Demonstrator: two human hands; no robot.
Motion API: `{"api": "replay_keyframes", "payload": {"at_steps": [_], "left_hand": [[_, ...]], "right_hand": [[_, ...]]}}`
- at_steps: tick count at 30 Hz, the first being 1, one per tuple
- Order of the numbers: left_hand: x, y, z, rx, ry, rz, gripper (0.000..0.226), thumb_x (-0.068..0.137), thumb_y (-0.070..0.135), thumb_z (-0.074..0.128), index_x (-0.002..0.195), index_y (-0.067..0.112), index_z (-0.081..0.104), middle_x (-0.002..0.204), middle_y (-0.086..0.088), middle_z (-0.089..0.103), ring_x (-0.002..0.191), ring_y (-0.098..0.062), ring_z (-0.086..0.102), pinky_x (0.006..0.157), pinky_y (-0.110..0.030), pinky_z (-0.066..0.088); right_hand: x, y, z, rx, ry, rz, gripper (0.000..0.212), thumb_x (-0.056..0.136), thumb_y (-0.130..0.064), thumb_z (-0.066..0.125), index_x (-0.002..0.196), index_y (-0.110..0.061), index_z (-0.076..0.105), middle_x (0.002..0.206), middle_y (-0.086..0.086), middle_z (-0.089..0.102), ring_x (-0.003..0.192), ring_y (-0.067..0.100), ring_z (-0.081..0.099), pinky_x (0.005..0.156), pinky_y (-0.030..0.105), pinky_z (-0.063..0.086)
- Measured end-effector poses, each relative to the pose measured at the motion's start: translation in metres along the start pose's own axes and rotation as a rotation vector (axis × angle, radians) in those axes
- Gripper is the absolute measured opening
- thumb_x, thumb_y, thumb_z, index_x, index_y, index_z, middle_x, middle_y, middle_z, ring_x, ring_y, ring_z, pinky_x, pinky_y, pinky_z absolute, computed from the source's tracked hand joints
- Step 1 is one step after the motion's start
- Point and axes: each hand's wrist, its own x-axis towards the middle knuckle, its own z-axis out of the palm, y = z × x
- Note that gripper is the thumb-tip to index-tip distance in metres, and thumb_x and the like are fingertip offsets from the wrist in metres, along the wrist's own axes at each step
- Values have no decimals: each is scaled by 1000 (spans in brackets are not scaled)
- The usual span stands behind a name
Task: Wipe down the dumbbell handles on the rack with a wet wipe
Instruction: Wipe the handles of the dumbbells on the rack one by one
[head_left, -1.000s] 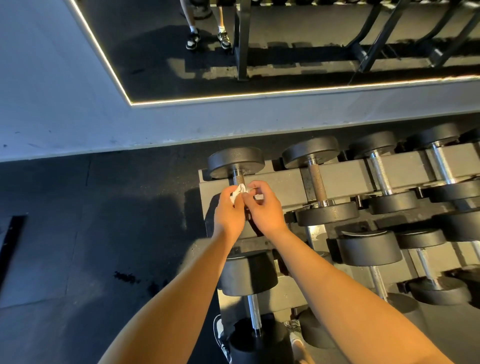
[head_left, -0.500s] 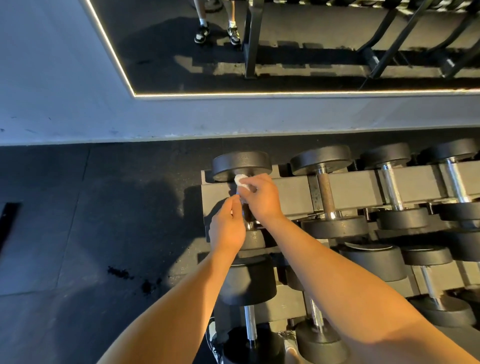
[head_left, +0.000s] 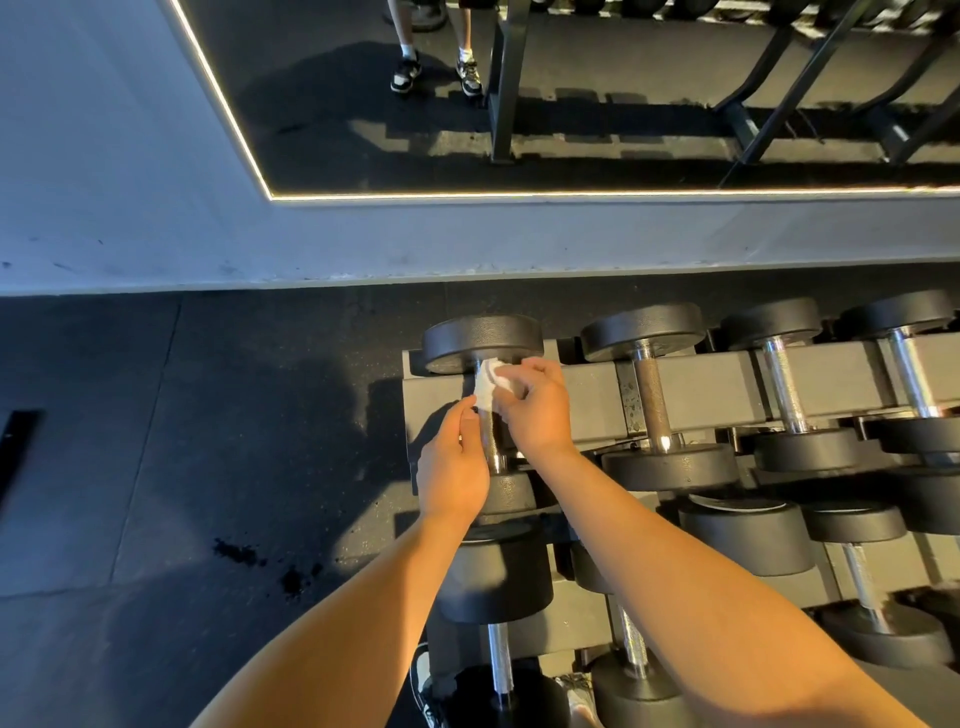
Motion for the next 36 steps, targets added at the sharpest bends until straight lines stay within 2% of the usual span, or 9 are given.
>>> {"api": "replay_keyframes", "payload": {"at_steps": [5, 9, 13, 15, 18, 22, 27, 32, 36], "left_hand": [[1, 0, -1, 13, -14, -25, 32, 107, 51, 30, 127, 48, 55, 96, 17, 67, 90, -3, 66, 89, -35, 57], [2, -1, -1, 48, -9, -31, 40, 105, 55, 26, 136, 49, 51, 112, 16, 68, 100, -4, 65, 95, -39, 55], [1, 1, -1, 29, -6, -37, 33, 107, 52, 30, 127, 47, 56, 102, 15, 68, 94, -7, 67, 88, -33, 56], [1, 2, -1, 19, 0, -38, 27, 106, 52, 31, 115, 50, 56, 93, 16, 67, 88, -5, 68, 84, -30, 57], [1, 1, -1, 15, -6, -42, 30, 105, 56, 28, 112, 52, 57, 95, 15, 68, 89, -2, 67, 88, -31, 57], [3, -3, 0, 0, 13, -52, 43, 105, 57, 28, 141, 46, 48, 92, 24, 64, 90, 0, 65, 88, -29, 53], [4, -3, -1, 8, -2, -64, 43, 105, 58, 28, 144, 49, 43, 99, 27, 62, 95, 0, 65, 98, -38, 55], [3, -2, 0, 34, 15, -30, 41, 107, 52, 26, 143, 46, 43, 120, 11, 67, 104, -8, 67, 97, -37, 55], [4, -3, -1, 22, 1, -43, 41, 105, 56, 26, 140, 49, 46, 110, 22, 64, 102, -5, 67, 97, -37, 55]], "right_hand": [[-2, 3, 2, -100, -43, -66, 28, 95, -8, 64, 121, -15, 70, 118, 3, 66, 109, 15, 61, 87, 13, 43], [-20, 15, -4, -125, -84, -54, 22, 93, -6, 65, 109, -17, 76, 96, -1, 73, 90, 16, 67, 82, 33, 56], [-9, 7, 0, -93, 3, -64, 27, 96, -13, 61, 118, -23, 72, 108, -4, 71, 99, 11, 64, 86, 29, 55], [-1, -3, 4, -85, 15, -84, 29, 98, -13, 57, 124, -20, 69, 115, -3, 65, 104, 10, 60, 89, 17, 49], [-2, -4, 8, -162, -22, -188, 19, 101, -16, 56, 114, -14, 69, 101, -8, 59, 92, 3, 58, 76, 5, 41], [-11, 11, 2, -190, -106, -205, 18, 100, -16, 57, 110, -10, 71, 90, -10, 57, 83, 5, 55, 69, 10, 39], [-5, 2, -1, -213, -117, -255, 22, 96, -5, 57, 112, -7, 72, 98, -4, 53, 87, 4, 50, 75, 12, 39], [1, -11, 6, -57, -56, -111, 21, 96, -15, 63, 101, 6, 62, 78, -7, 53, 66, -9, 56, 60, 8, 44], [-18, 11, -2, -130, -156, -139, 18, 95, -6, 63, 110, -7, 74, 96, -2, 59, 86, -1, 58, 76, 11, 47]]}}
